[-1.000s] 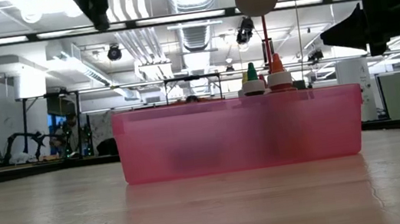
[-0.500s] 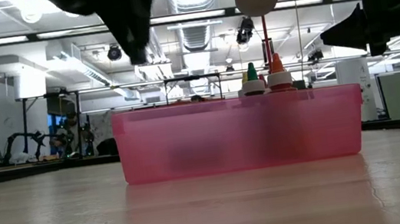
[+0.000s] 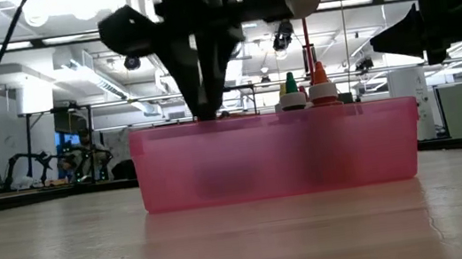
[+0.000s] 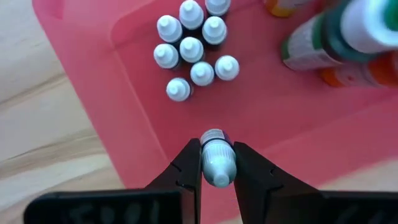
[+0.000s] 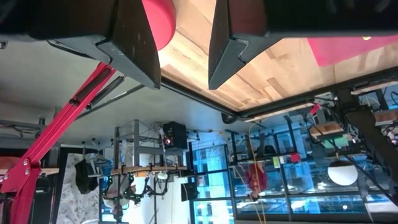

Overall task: Pick & Place food coloring
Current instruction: Put the small blue food coloring bottle into the red bin

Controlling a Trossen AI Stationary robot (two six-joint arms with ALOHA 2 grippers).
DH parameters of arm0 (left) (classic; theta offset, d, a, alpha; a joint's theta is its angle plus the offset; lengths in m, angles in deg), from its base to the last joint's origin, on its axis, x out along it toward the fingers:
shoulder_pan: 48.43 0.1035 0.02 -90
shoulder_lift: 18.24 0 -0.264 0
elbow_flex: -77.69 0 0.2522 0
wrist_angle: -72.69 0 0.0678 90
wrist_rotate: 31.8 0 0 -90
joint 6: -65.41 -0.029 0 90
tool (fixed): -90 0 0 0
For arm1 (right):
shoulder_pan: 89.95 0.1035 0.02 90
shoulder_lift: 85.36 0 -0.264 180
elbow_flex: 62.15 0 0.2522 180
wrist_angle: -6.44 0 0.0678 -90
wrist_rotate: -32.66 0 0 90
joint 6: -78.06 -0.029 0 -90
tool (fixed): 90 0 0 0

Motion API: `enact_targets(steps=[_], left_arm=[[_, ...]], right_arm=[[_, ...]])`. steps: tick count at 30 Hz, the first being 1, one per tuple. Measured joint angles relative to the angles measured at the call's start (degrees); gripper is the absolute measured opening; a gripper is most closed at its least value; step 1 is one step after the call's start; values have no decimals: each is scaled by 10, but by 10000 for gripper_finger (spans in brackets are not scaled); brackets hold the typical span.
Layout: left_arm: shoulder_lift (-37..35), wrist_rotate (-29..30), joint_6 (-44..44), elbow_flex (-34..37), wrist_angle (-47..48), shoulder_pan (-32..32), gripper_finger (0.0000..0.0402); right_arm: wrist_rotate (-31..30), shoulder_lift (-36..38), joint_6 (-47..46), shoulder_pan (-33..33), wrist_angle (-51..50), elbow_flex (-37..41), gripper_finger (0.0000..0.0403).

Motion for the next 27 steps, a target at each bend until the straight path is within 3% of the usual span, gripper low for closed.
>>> enact_targets(steps=[16,27], left_arm=[[19,3,52,57,-34,-4,40],[18,56,63,100,-75,-6,40]], right_arm=[[0,0,0,0,0,0,128],[0,0,0,0,0,0,128]])
